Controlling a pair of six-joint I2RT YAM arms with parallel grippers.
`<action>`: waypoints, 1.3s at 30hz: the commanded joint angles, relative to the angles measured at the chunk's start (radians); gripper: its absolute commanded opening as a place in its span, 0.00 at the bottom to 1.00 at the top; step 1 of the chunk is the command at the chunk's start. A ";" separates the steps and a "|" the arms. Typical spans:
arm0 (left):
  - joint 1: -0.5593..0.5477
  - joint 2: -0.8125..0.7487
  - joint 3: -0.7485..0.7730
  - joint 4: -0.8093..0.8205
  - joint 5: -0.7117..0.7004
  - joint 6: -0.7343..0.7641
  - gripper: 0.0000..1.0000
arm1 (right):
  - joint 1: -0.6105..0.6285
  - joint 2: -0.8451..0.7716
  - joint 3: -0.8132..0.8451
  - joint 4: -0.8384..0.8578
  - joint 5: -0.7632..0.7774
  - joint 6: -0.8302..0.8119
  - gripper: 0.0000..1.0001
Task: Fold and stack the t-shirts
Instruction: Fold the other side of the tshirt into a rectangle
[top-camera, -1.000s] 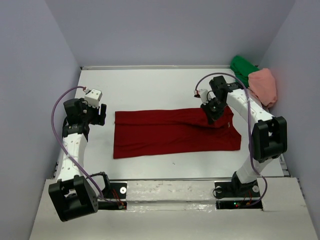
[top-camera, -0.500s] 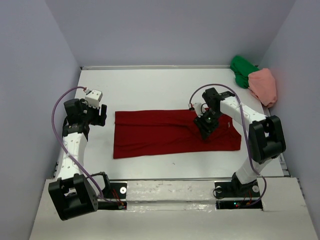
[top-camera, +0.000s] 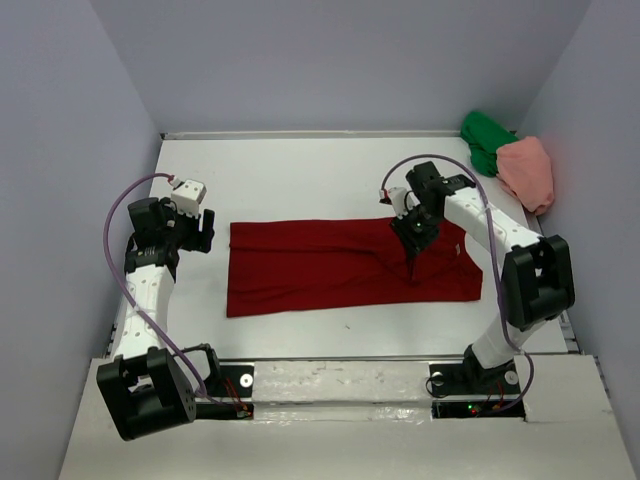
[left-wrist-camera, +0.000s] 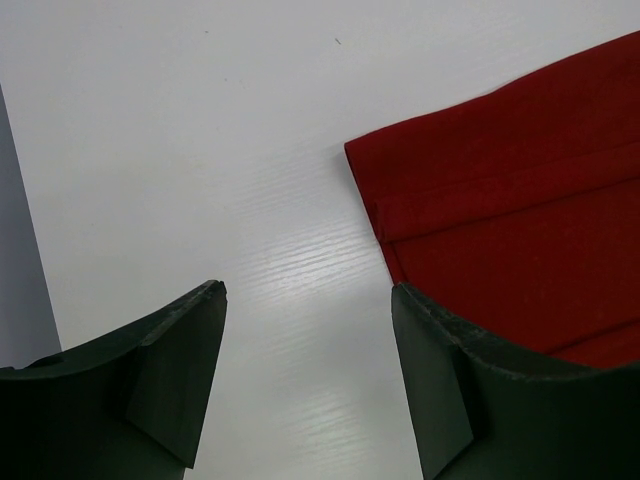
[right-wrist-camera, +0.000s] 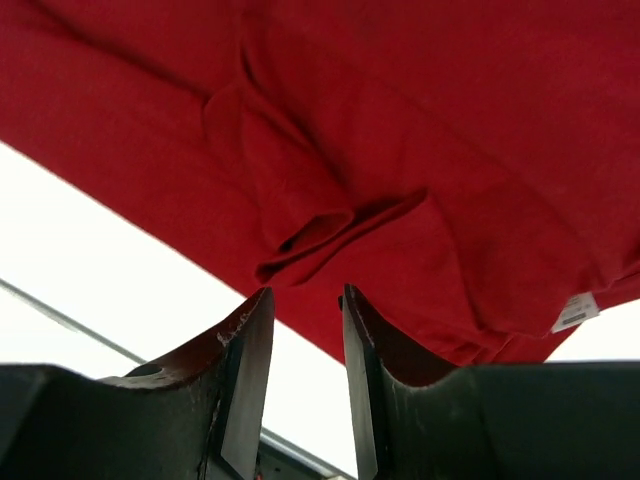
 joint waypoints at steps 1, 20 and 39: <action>0.004 0.000 0.017 0.009 0.026 0.012 0.77 | 0.005 0.058 0.051 0.088 0.030 0.025 0.39; 0.004 0.009 0.022 0.001 0.023 0.013 0.77 | 0.005 0.232 0.114 0.073 -0.010 -0.006 0.09; 0.006 -0.009 0.026 -0.005 0.029 0.013 0.77 | 0.005 0.213 0.039 0.044 0.001 -0.023 0.00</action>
